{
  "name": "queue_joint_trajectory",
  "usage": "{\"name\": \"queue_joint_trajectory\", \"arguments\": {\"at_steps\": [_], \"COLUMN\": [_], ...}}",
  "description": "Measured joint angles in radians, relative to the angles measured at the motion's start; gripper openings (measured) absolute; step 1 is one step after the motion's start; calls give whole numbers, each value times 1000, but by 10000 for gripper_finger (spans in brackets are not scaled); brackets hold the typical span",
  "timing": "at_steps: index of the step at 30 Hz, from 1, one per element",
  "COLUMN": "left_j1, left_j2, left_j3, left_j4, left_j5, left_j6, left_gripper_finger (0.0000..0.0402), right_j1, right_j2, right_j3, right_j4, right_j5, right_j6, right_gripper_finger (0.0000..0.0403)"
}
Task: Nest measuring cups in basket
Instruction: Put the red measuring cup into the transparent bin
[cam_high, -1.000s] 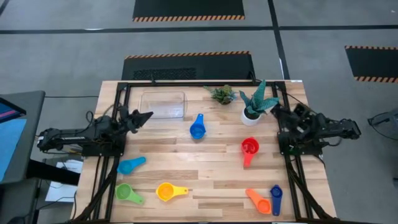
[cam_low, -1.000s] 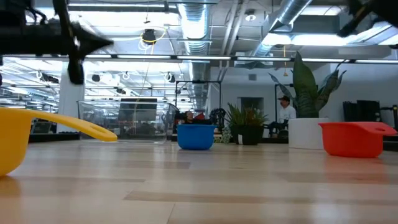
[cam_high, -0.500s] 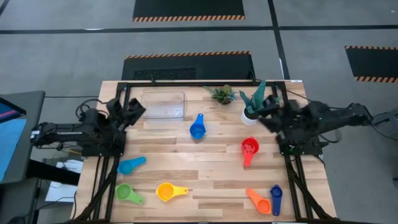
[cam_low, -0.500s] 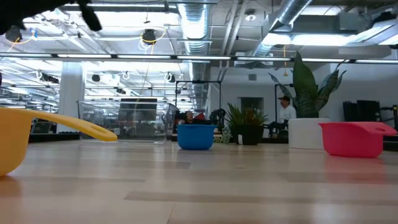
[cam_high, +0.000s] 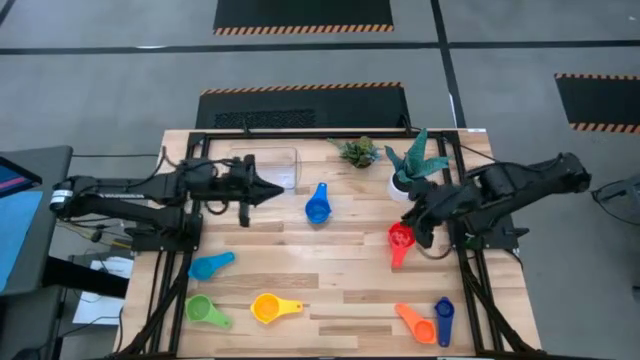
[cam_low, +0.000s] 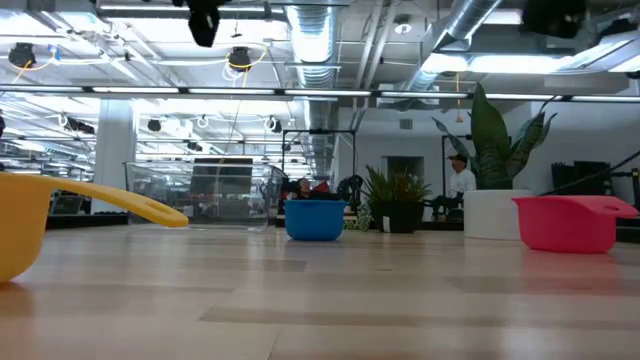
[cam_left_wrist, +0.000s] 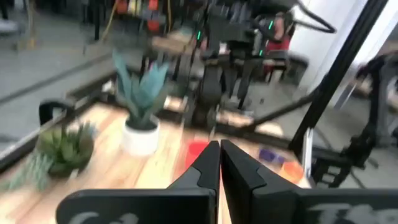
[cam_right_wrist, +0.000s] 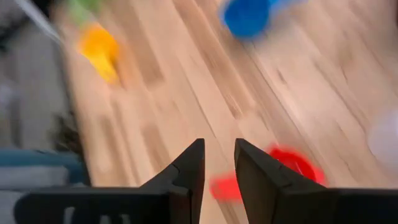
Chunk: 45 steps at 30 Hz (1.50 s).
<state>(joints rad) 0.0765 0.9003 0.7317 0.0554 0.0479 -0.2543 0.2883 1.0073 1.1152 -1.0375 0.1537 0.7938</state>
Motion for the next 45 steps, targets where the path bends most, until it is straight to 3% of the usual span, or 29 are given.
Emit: {"name": "queue_joint_trajectory", "arguments": {"at_steps": [5,12,17,21,30,38,45], "left_j1": [0,0,0,0,0,0,0], "left_j2": [79,127,133,133,132,131,131], "left_j3": [52,54,55,55,55,55,54], "left_j4": [-41,-60,-76,-93,-151,-207,-245], "left_j5": [0,-4,-7,-7,-6,20,35], "left_j6": [0,-1,-2,-2,-3,-4,-4], "left_gripper_finger": [0,0,0,0,0,0,0], "right_j1": [28,23,-6,-30,-29,-43,-32], "right_j2": [89,253,393,504,702,741,652], "right_j3": [0,0,0,0,0,5,98], "right_j4": [-72,-63,-85,-84,-67,-30,-52], "right_j5": [1,-1,-3,-33,-131,-147,-8], "right_j6": [63,28,190,281,291,335,334], "right_gripper_finger": [109,108,108,109,109,109,108]}}
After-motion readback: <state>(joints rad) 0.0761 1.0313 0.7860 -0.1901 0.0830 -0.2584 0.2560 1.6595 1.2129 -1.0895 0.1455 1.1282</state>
